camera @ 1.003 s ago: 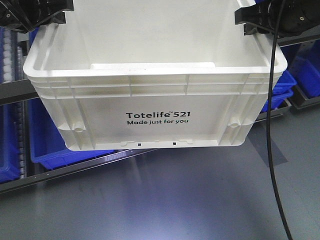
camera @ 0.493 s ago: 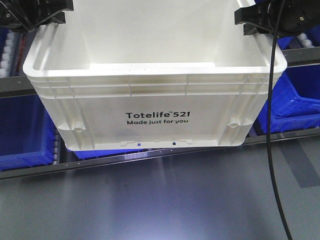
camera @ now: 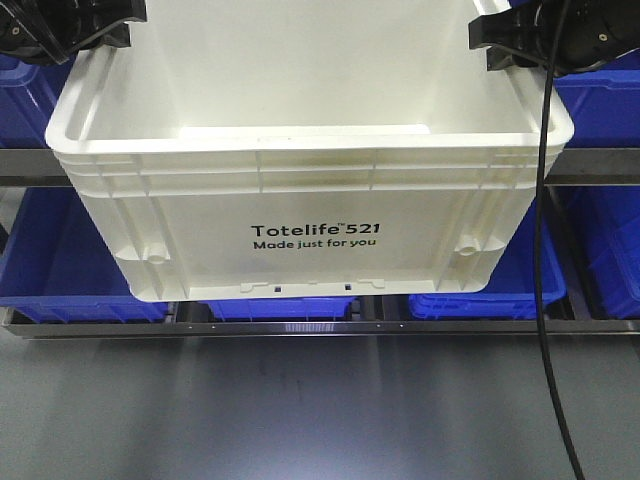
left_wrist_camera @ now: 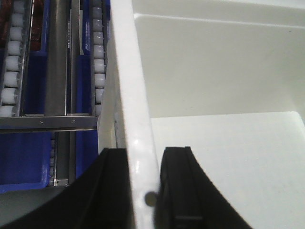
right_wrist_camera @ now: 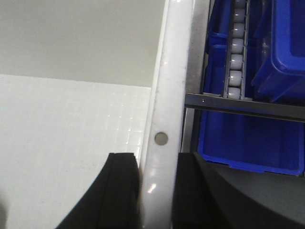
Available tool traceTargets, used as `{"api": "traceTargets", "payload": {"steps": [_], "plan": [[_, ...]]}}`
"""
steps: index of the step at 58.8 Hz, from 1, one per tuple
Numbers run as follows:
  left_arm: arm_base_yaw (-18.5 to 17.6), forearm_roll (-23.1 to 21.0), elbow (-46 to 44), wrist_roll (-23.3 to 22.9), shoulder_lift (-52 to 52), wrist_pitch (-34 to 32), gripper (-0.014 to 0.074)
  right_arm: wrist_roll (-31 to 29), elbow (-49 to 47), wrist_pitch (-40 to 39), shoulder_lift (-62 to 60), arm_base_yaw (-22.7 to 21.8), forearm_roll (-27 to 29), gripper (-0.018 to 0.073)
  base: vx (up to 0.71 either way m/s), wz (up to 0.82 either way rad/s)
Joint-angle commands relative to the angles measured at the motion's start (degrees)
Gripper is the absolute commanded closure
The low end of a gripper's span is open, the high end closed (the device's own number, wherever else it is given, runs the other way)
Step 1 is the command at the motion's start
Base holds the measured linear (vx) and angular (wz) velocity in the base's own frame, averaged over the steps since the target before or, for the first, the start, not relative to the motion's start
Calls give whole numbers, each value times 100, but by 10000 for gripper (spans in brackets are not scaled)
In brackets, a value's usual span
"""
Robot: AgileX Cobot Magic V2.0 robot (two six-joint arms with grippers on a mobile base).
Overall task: Place moving items into box and shelve
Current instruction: 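Hold the crate above the roller shelf lane with both grippers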
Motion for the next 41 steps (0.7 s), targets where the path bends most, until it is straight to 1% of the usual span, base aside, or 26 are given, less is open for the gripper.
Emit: {"api": "traceTargets", "payload": {"steps": [1,23,41], "plan": [[-82,-318,-314,88,-328,-847,610,-88,-290,-766,-309,45,252,572,10,17],[-82,-318,-314,88,-328,-847,610,-88,-290,-766,-309,45,252,572,13,11],[-82,-318,-314,88,-328,-847,610,-88,-290,-766,-309,45,252,572,18,-3]]}}
